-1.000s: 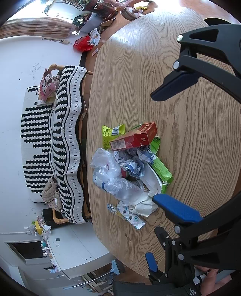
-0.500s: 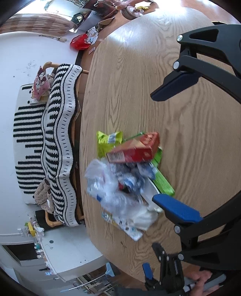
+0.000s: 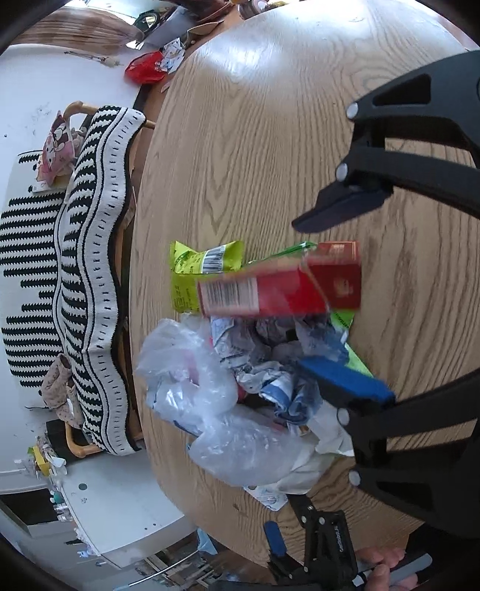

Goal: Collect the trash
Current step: 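Grasp the silver pill blister pack with the left tool while the right grasps the red box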

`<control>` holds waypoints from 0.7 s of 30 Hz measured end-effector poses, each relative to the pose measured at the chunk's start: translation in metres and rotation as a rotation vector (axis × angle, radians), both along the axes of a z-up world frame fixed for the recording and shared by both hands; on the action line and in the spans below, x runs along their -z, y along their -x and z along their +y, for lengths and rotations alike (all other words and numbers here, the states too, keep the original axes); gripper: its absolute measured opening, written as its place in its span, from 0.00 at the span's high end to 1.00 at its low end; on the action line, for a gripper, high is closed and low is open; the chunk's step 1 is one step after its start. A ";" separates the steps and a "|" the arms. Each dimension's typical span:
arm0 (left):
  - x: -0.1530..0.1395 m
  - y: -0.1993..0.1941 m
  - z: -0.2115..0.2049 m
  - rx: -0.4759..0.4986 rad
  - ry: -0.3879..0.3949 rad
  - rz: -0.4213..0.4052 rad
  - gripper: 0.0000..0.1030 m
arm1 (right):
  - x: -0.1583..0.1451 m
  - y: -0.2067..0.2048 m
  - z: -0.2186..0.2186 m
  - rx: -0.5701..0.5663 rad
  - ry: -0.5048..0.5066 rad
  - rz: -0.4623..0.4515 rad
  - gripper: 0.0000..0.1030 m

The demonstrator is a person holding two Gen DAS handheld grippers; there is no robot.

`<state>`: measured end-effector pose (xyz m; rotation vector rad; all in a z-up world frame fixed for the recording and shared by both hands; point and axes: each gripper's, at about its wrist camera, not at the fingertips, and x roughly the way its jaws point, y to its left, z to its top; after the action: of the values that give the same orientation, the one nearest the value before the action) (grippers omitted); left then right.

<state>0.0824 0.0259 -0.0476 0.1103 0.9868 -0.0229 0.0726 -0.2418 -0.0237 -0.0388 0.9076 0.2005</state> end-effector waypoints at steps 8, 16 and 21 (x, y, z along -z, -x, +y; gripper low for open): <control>0.005 -0.009 -0.007 0.014 0.045 0.047 0.91 | -0.005 -0.001 -0.021 0.018 -0.131 0.035 0.66; -0.022 0.012 -0.005 -0.001 0.121 0.007 0.97 | -0.038 0.017 -0.042 0.059 -0.199 -0.045 0.75; -0.030 0.015 0.003 -0.030 0.122 -0.014 0.97 | -0.049 0.025 -0.047 0.065 -0.199 -0.081 0.76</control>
<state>0.0676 0.0287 -0.0172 -0.0161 0.9704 -0.0548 0.0480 -0.2887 0.0254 0.1658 0.8040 0.2267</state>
